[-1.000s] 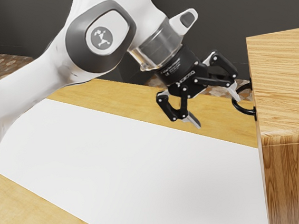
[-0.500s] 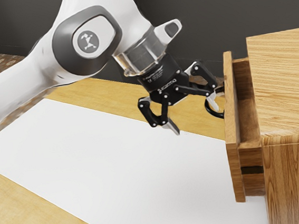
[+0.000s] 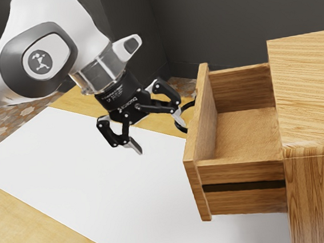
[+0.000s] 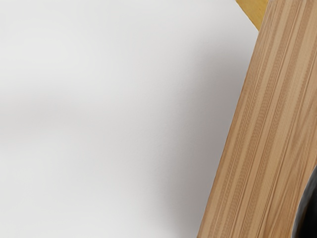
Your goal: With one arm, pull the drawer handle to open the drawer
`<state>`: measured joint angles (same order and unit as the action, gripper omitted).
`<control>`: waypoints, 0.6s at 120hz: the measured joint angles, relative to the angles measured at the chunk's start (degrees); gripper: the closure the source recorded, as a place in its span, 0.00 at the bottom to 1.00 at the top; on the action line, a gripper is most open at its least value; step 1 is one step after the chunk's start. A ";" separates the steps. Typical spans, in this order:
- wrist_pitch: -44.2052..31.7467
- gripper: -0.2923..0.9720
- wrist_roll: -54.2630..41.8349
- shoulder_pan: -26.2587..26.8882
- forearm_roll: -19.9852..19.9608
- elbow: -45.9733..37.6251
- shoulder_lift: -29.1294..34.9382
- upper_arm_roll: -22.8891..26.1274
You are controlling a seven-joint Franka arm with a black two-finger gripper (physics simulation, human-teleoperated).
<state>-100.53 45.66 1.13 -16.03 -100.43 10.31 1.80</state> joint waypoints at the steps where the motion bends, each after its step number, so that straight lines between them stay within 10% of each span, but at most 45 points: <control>1: -0.01 0.23 -0.01 0.02 0.11 -0.21 0.14 -0.07; 34: -0.24 0.23 -0.56 -0.17 2.39 -4.75 6.94 -5.13; 72: 6.94 0.23 -11.04 0.28 -0.10 10.04 6.34 -13.12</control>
<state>-93.59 34.62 1.42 -16.13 -90.40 16.64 -11.31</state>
